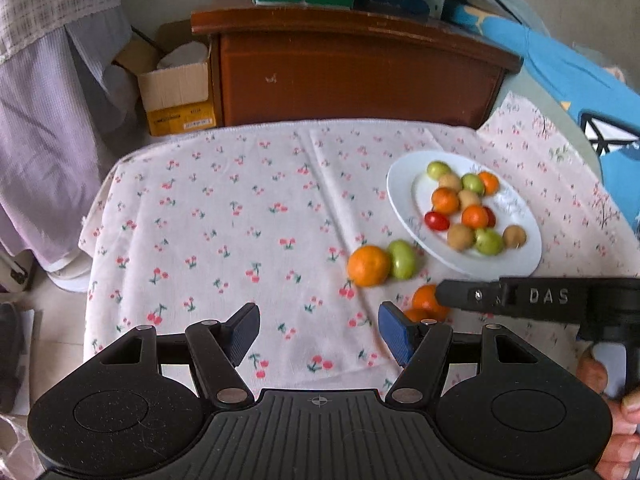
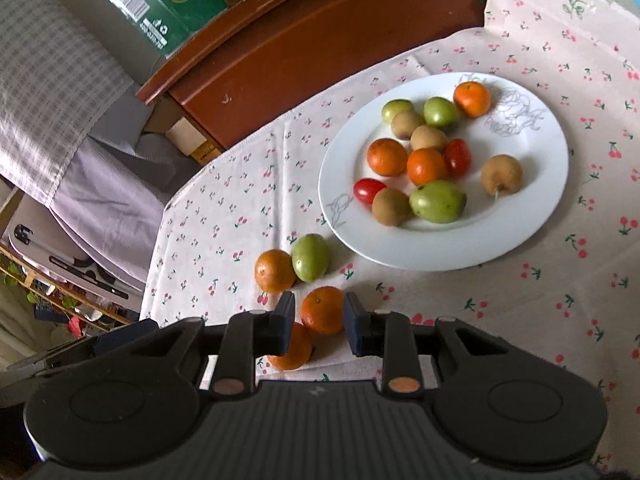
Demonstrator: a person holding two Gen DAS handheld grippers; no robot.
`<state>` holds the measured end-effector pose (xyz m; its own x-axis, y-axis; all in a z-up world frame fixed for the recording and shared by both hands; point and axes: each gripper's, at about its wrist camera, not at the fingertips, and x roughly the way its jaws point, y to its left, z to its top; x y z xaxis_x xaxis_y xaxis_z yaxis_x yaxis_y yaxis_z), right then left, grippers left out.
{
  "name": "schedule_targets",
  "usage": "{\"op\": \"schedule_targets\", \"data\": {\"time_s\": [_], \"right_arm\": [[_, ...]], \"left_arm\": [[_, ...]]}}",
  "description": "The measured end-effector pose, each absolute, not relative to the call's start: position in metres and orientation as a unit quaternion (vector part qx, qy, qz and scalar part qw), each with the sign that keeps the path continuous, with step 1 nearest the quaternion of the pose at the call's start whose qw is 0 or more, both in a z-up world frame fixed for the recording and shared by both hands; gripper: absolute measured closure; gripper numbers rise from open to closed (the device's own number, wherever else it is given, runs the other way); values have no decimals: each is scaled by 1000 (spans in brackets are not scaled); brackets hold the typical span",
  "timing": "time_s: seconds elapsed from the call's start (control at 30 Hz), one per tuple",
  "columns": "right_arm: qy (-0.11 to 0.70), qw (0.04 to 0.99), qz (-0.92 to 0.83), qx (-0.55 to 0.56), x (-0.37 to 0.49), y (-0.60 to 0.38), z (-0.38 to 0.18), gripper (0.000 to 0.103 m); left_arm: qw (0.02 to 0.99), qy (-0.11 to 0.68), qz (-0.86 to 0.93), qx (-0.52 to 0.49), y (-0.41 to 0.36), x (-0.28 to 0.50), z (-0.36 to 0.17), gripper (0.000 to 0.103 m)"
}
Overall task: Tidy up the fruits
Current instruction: 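Withdraw both open tools from the plate back to the fruit pile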
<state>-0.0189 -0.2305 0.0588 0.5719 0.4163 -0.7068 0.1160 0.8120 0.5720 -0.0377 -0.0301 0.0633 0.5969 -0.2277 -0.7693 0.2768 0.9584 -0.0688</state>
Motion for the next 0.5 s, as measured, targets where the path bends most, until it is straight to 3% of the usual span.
{"op": "schedule_targets", "data": {"time_s": [0.5], "right_arm": [[455,851,86,246,-10,-212,52,74]], "left_arm": [[879,447,-157,55,-38,-44,46,38]]}}
